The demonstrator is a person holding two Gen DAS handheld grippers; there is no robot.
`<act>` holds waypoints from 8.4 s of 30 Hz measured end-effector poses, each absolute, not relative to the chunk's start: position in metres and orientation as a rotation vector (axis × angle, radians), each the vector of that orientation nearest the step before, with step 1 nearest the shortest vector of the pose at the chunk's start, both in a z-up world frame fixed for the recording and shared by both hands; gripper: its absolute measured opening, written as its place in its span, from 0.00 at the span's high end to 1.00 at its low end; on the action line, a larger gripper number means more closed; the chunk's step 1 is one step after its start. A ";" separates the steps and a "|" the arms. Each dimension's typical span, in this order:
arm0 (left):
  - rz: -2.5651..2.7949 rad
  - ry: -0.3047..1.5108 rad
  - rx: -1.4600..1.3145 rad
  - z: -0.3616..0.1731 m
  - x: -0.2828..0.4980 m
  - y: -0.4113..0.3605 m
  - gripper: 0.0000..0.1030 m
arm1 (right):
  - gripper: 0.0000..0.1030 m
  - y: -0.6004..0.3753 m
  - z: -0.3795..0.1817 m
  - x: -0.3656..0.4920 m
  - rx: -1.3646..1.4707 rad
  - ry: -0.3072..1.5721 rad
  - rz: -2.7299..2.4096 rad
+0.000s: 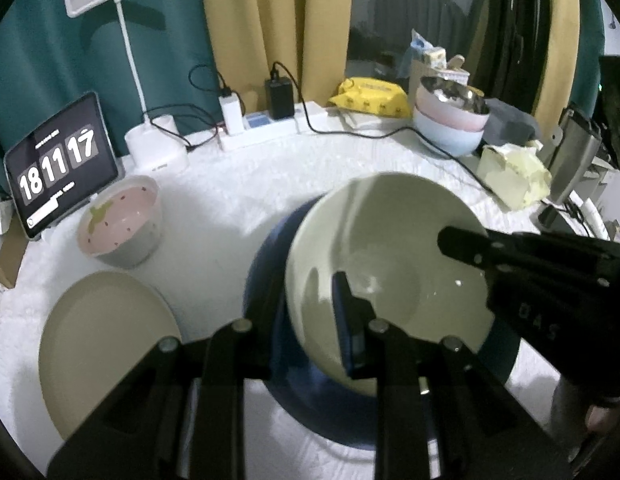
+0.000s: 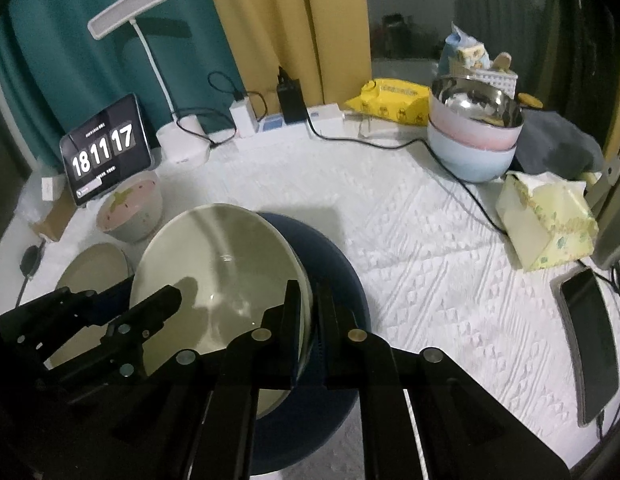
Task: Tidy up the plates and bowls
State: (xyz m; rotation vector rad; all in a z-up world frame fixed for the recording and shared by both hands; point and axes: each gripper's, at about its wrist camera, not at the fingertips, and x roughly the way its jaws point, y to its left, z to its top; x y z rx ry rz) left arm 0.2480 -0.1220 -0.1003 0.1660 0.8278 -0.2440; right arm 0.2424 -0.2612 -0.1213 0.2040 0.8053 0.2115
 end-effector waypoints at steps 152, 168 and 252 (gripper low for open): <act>-0.045 0.889 -0.067 -0.118 0.394 0.124 0.57 | 0.68 -0.023 -0.096 0.403 -0.029 0.877 0.257; -0.048 0.972 -0.047 -0.137 0.409 0.119 0.57 | 0.68 -0.015 -0.134 0.429 0.080 1.011 0.282; -0.163 0.800 0.051 -0.058 0.272 -0.023 0.77 | 0.89 -0.161 -0.065 0.276 0.209 0.794 0.282</act>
